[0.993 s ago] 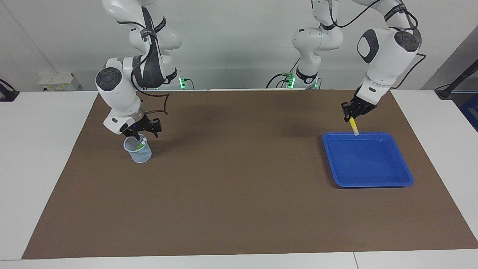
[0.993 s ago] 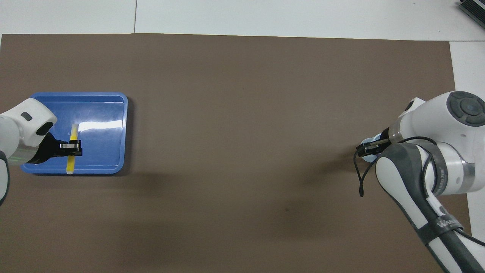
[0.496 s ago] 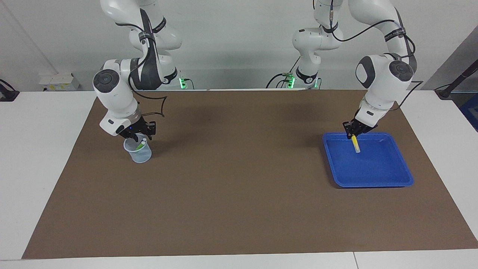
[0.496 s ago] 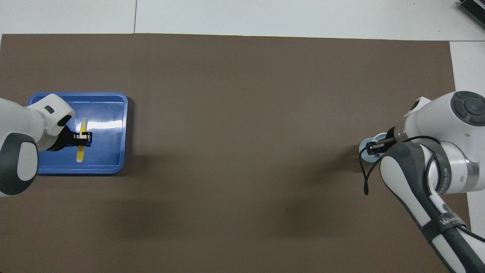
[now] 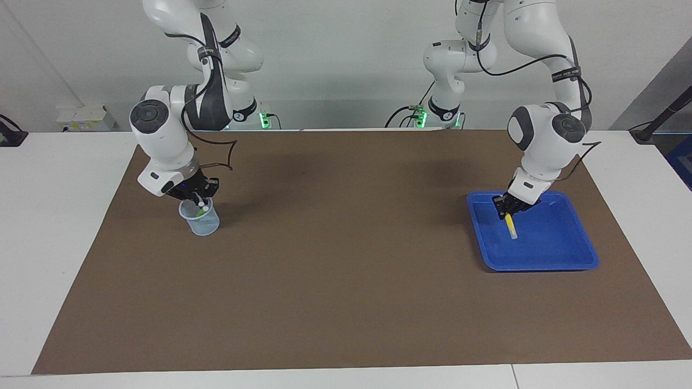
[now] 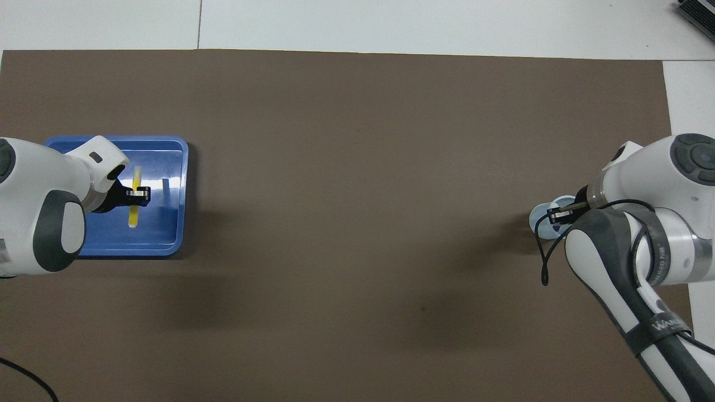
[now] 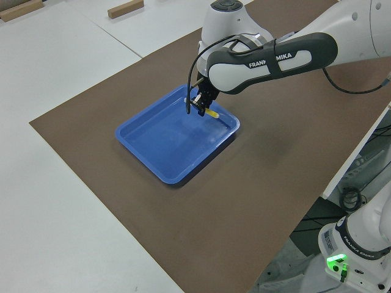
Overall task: Right arm passes pens to left for tray arrangement
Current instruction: 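Lower the yellow pen into the blue tray with the left gripper, then open the left gripper and lift it off the yellow pen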
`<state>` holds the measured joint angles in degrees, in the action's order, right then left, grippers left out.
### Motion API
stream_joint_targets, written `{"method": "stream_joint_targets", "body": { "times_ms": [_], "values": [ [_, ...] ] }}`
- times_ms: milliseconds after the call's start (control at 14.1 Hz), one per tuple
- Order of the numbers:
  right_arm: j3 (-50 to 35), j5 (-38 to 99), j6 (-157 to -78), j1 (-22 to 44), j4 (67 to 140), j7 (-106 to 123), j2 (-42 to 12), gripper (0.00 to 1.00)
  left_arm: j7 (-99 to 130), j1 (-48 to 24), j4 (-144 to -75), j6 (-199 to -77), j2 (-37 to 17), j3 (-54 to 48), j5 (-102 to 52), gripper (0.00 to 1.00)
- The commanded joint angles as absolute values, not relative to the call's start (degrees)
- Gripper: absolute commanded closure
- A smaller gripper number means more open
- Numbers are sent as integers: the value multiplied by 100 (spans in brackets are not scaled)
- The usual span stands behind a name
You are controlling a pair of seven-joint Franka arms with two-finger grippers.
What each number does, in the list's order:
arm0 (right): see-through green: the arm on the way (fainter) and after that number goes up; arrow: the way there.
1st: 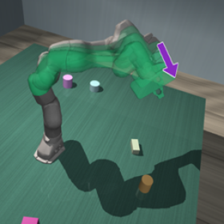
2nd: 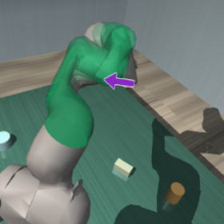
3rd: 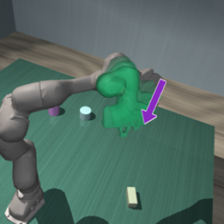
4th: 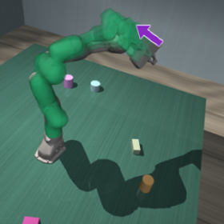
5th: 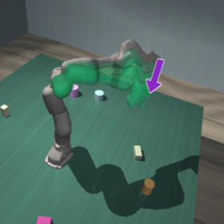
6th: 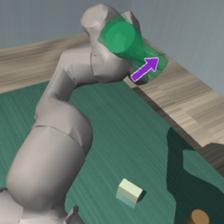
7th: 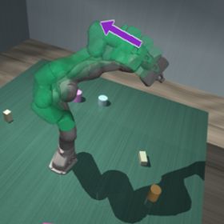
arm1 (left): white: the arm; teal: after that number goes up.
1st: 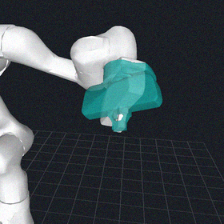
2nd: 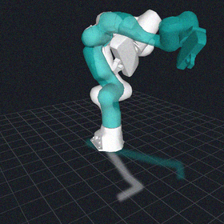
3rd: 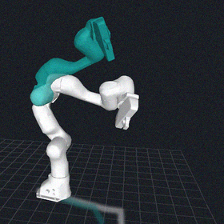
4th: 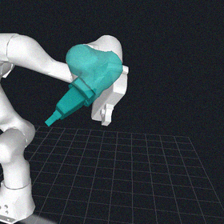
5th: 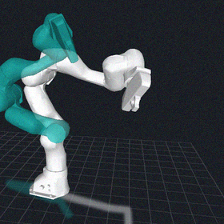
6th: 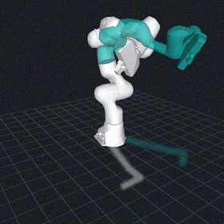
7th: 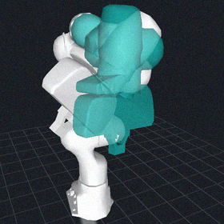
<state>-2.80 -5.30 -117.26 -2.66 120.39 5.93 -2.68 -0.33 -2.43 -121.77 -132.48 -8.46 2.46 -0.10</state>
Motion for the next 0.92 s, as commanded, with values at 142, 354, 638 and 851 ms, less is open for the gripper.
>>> {"method": "stream_joint_targets", "body": {
  "times_ms": [142, 354, 638, 851],
  "values": [
    [-369, -738, -11856, -378, 12111, 545, -272, 65, -79, -167, -12129, -13649, -1291, 193, 88, 100],
    [-369, -738, -12067, -387, 12094, 554, -325, 36, -62, -211, -12339, -13737, -1336, 176, 88, 100],
    [-378, -729, -12269, -378, 12067, 545, -360, 35, -70, -246, -12489, -13878, -1336, 176, 97, 100],
    [-378, -668, -12436, -343, 11998, 527, -448, 35, -35, -246, -12437, -13834, -1345, 167, 88, 63]
  ]
}}
